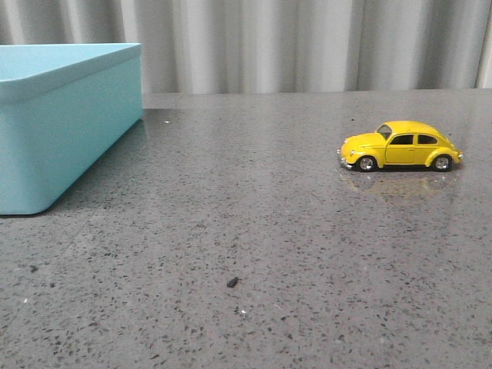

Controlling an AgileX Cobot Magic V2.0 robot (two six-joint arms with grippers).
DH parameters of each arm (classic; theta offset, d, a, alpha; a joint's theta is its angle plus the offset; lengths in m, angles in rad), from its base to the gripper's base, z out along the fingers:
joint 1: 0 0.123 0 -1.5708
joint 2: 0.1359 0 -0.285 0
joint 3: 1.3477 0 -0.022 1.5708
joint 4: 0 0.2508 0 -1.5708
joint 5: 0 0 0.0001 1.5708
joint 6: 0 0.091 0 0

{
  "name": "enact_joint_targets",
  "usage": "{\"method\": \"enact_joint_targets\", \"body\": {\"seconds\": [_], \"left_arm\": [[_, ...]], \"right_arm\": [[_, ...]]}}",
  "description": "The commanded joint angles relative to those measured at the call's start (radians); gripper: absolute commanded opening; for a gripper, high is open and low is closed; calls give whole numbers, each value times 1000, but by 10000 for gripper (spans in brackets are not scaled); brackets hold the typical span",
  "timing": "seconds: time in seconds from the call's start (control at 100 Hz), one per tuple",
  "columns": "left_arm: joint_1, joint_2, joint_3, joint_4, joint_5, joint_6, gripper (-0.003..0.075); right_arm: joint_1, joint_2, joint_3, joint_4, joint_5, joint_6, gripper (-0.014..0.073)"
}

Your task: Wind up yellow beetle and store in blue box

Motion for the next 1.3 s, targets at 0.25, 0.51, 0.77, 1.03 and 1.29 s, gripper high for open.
{"method": "enact_joint_targets", "body": {"seconds": [0.25,0.51,0.77,1.03,1.29], "left_arm": [[-1,-32,26,-8,-66,-7,-21],[-1,-32,26,-46,-88,-7,-21],[-1,-32,26,-25,-99,-7,-21],[-1,-32,26,-25,-118,-7,-21],[-1,-32,26,-25,-169,-7,-21]], "right_arm": [[-5,-15,22,-6,-20,-1,-50],[-5,-15,22,-6,-20,-1,-50],[-5,-15,22,-6,-20,-1,-50],[-5,-15,22,-6,-30,-1,-50],[-5,-15,22,-6,-238,-1,-50]]}}
